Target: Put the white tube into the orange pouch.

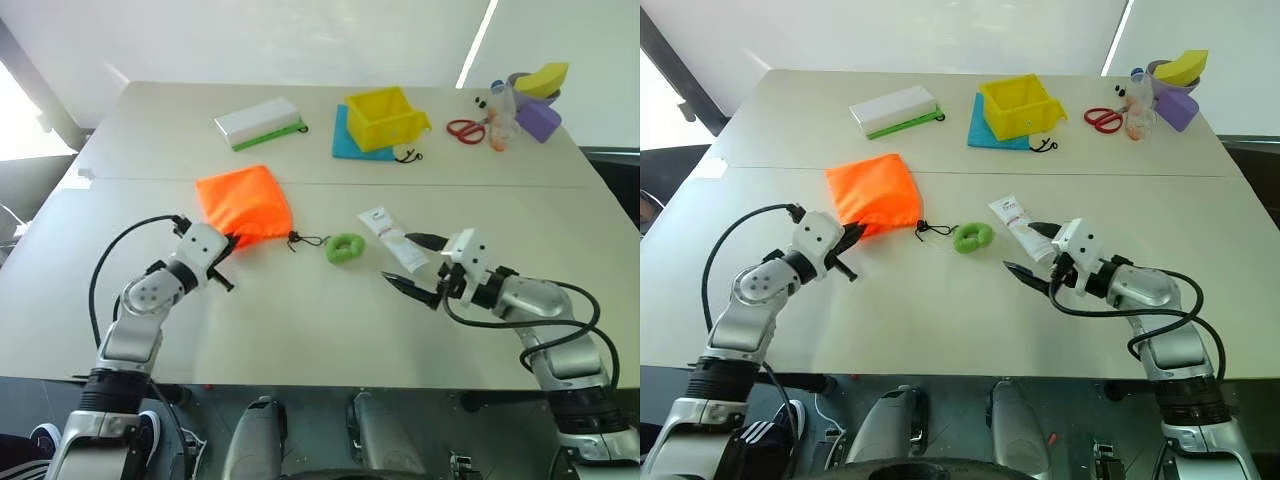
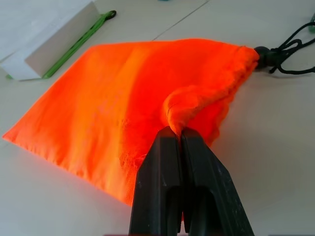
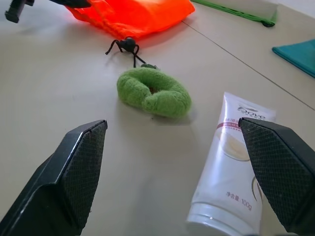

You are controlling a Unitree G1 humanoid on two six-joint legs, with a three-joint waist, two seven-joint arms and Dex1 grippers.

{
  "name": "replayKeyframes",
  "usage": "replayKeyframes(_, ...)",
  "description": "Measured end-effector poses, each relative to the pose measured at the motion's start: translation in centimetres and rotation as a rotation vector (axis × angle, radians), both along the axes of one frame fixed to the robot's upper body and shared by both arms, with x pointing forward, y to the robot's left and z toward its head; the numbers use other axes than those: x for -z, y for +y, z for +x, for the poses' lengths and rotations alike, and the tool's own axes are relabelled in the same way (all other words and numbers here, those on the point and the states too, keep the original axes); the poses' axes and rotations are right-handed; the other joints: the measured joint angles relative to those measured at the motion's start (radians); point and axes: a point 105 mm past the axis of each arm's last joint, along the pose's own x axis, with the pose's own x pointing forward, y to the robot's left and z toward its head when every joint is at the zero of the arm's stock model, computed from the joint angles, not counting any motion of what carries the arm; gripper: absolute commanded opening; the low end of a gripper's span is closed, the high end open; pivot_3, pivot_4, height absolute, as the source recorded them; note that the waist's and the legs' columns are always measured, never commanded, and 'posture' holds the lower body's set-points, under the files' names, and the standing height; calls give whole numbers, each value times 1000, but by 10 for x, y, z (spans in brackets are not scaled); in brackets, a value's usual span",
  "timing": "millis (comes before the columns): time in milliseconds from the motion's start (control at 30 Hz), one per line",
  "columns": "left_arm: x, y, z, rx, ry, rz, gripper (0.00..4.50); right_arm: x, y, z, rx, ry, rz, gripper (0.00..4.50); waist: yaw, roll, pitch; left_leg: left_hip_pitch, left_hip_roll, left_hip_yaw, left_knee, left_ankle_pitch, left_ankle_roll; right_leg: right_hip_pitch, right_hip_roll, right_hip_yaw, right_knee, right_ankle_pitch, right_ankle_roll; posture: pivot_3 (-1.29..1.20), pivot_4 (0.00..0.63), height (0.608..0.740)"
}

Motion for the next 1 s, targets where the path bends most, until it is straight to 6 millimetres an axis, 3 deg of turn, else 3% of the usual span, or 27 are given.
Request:
replayKeyframes(533,-4,-29,-71,381,268,-98,26,9,-25,6,92,41,-30,4500,-2,0,0,0,1,0,0,0,0,0,0,0,0,-2,-4,0,150,740)
replayKeyframes(700,-10,-24,-93,462,367,-133,26,12,-28,7,115,82,-15,4500,-3,0,0,0,1,0,0,0,0,0,0,0,0,-2,-4,0,150,740)
replayKeyframes(867,-19,-15,-95,463,358,-141,26,14,-29,8,140,116,18,4500,-1,0,0,0,0,0,0,0,0,0,0,1,0,-2,-4,0,150,740)
replayKeyframes(1000,-18,-11,-80,377,269,-101,26,13,-30,14,181,134,40,4500,0,0,0,0,0,0,0,0,0,0,0,1,0,-2,-4,0,150,740)
